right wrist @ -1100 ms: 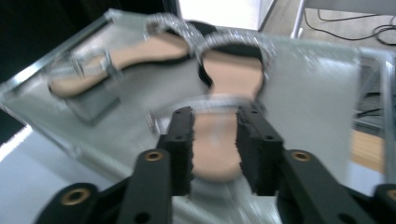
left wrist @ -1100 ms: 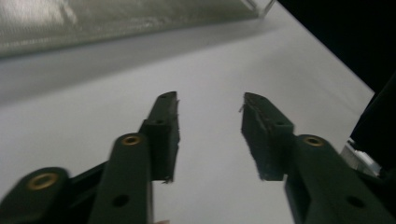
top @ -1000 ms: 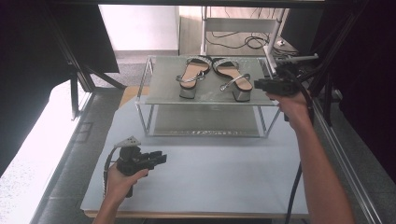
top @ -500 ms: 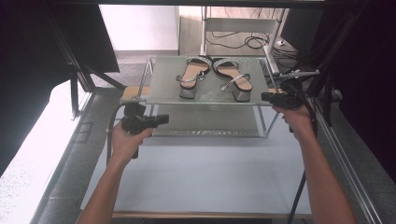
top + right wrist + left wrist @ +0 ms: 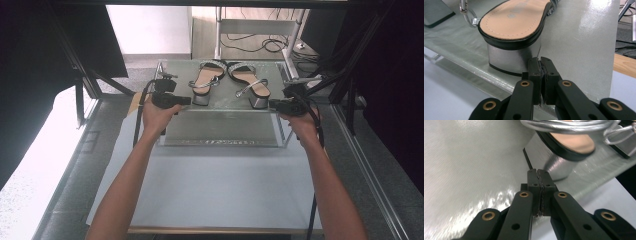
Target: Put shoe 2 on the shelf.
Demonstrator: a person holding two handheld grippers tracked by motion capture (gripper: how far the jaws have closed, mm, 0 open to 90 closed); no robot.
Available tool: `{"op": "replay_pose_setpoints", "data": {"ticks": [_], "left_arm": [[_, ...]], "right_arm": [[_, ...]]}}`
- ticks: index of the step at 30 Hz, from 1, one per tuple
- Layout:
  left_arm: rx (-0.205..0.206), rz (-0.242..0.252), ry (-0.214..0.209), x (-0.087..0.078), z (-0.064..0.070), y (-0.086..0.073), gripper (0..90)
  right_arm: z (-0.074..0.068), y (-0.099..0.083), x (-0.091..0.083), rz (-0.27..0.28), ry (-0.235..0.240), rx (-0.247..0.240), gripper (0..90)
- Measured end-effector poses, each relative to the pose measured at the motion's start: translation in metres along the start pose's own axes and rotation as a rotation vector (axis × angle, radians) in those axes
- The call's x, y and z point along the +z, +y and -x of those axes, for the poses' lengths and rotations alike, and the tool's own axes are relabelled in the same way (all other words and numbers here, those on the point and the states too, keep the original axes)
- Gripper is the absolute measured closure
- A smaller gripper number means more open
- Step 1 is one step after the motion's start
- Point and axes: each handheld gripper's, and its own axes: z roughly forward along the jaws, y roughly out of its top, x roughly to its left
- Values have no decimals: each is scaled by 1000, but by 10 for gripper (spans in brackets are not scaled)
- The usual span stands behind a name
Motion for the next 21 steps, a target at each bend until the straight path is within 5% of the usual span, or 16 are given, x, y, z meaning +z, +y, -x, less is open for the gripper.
{"op": "replay_pose_setpoints", "data": {"ticks": [7, 16, 18, 21], "left_arm": [[-9, -3, 8, 7, 0, 3, 898], [16, -21, -42, 13, 15, 3, 899], [21, -25, -56, 14, 18, 4, 898], [29, -25, -50, 17, 23, 4, 899]], "right_arm": [[-6, 0, -2, 2, -13, -21, 891], [-18, 1, -1, 12, 40, -54, 893], [-22, 2, -1, 31, 98, -48, 893], [-35, 4, 1, 30, 92, -105, 893]]}}
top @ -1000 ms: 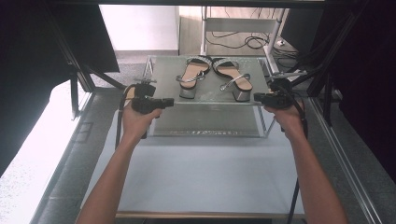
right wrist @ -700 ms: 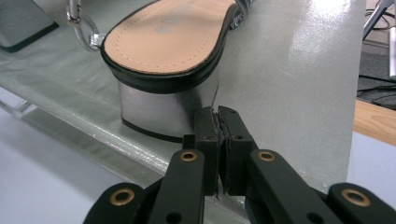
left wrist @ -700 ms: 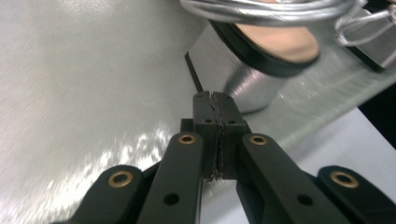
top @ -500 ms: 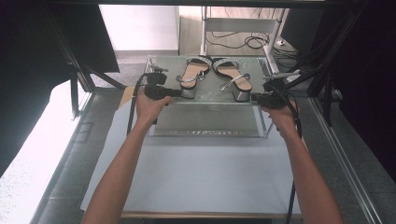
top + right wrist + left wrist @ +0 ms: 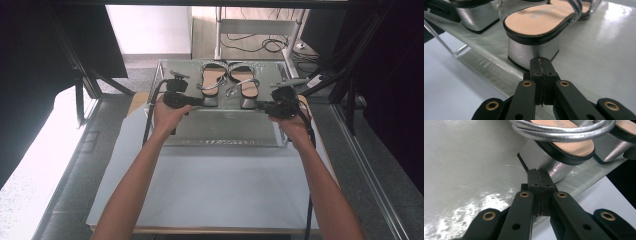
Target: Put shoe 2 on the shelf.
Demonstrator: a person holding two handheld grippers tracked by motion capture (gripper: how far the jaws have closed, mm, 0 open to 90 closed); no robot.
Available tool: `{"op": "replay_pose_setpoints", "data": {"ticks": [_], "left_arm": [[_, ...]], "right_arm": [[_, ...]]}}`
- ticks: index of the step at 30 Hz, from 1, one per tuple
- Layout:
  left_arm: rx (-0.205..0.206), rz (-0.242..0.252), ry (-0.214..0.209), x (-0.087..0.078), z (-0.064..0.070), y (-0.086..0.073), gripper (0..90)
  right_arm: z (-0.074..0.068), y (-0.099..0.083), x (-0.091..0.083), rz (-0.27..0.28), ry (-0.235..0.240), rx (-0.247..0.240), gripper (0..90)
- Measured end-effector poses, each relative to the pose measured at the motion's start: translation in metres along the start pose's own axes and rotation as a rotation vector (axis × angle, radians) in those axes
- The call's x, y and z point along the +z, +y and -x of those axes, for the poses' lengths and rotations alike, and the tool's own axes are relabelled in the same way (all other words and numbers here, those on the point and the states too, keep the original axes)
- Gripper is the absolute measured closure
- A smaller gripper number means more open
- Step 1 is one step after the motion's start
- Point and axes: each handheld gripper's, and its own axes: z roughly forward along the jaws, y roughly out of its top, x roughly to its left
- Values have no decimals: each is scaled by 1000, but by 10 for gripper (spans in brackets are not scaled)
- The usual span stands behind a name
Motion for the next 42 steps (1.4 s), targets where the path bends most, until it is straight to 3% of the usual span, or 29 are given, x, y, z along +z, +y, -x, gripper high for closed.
{"op": "replay_pose_setpoints", "data": {"ticks": [11, 14, 15, 16, 20, 21, 23, 26, 33, 38, 42], "left_arm": [[15, -8, -43, 13, 21, 3, 900], [26, -17, -86, 14, 28, 3, 865], [26, -17, -130, 15, 30, 3, 873], [29, -20, -148, 16, 34, 3, 867], [95, -28, -106, 15, 47, 3, 854], [107, -21, -96, 13, 47, 2, 852], [121, -12, -72, 7, 45, 0, 847], [104, 16, -56, -5, 35, -5, 846], [72, 89, -67, -35, 19, -25, 838], [84, 126, -86, -55, 14, -52, 796], [96, 153, -91, -67, 12, -85, 713]], "right_arm": [[-20, 5, 15, 16, 56, 3, 869], [-27, 7, 21, 21, 58, 7, 874], [-29, 8, 22, 24, 43, -2, 877], [-29, 8, 22, 22, 60, 3, 878], [-34, 7, 25, 26, 100, -4, 877], [-36, 7, 24, 25, 88, -21, 872], [-38, 6, 22, 20, 77, -38, 864], [-34, 2, 16, 39, 69, -35, 858], [-25, -15, -14, 107, 78, -11, 747], [-23, -43, -35, 141, 72, -4, 598], [-26, -73, -49, 167, 86, 2, 534]]}}
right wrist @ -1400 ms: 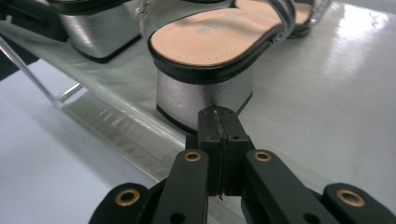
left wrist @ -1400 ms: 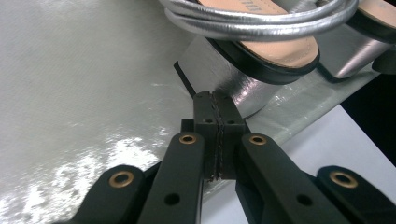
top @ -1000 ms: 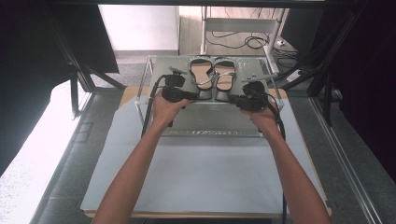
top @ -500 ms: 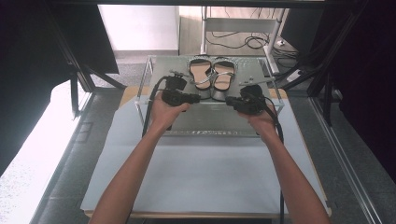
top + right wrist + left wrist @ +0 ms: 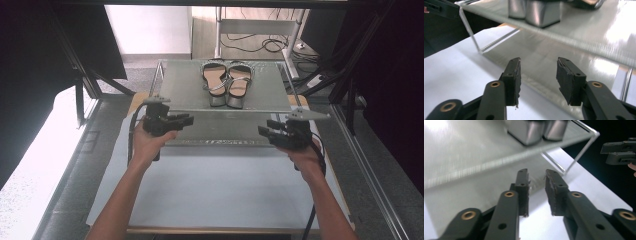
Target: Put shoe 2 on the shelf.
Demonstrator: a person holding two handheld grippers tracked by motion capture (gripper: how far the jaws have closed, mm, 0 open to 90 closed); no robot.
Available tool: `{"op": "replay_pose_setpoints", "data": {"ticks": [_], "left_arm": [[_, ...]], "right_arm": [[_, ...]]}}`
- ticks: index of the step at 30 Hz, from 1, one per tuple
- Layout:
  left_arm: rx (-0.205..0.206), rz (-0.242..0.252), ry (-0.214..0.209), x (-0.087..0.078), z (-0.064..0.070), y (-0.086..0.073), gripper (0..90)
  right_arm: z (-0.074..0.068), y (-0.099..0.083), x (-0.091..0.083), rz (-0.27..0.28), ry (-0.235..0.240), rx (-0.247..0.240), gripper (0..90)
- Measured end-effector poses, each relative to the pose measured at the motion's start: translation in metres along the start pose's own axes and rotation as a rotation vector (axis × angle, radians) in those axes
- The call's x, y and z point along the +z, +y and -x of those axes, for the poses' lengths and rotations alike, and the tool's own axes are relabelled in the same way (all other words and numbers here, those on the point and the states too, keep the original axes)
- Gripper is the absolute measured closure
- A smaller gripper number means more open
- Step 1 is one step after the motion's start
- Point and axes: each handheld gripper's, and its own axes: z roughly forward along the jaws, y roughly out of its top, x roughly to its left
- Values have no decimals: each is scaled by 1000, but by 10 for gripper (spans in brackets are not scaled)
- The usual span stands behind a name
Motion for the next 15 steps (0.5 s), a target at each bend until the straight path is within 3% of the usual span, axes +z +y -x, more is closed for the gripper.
{"op": "replay_pose_setpoints", "data": {"ticks": [5, 9, 15], "left_arm": [[11, -35, 5, -5, 2, -47, 603], [3, -63, 4, -5, 1, -85, 532], [-18, -100, 21, -5, -7, -126, 450]], "right_arm": [[-8, -39, -14, 7, 10, -9, 511], [-12, -68, -23, 6, 33, 15, 500], [-19, -97, -32, 18, 53, 45, 485]]}}
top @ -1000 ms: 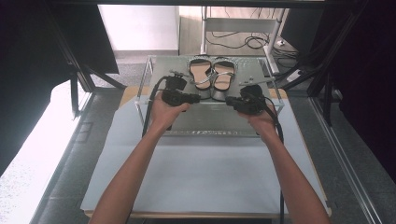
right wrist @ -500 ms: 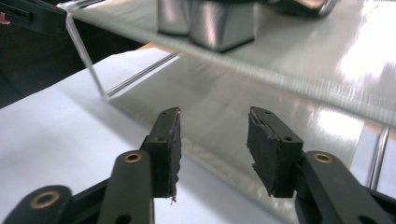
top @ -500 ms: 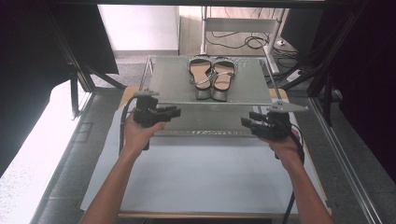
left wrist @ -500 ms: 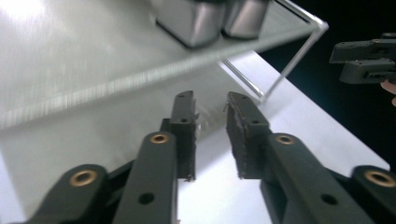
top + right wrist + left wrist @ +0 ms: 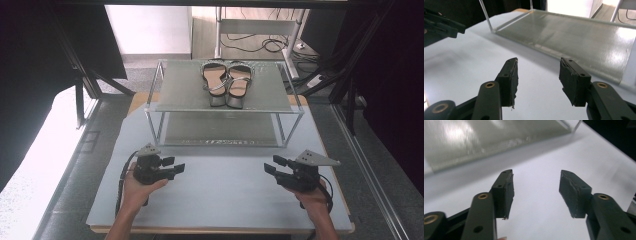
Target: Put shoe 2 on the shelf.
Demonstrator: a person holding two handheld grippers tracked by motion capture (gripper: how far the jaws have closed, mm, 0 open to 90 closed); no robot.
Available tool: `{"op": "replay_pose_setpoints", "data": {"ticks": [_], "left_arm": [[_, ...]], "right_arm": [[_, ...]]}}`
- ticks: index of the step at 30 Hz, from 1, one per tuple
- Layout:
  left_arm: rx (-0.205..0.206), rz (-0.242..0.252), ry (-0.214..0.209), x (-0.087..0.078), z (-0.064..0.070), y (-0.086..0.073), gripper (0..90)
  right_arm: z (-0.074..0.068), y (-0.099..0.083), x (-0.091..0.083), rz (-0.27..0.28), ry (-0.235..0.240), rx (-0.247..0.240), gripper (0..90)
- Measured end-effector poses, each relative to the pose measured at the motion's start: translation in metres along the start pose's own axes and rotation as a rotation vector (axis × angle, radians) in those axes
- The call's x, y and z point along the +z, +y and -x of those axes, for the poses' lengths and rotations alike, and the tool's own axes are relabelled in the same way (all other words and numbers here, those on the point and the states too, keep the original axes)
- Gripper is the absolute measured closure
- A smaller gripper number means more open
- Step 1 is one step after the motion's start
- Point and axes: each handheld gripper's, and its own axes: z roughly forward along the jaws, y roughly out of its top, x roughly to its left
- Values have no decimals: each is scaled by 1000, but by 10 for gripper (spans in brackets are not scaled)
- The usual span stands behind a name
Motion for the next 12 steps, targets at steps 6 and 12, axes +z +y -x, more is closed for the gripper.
{"op": "replay_pose_setpoints", "data": {"ticks": [6, 12], "left_arm": [[-9, -30, 9, 1, -5, -17, 413], [-8, -23, -7, 0, -2, -17, 386]], "right_arm": [[0, -14, 3, -37, 1, 8, 474], [-2, -17, 6, -30, 5, 12, 454]]}}
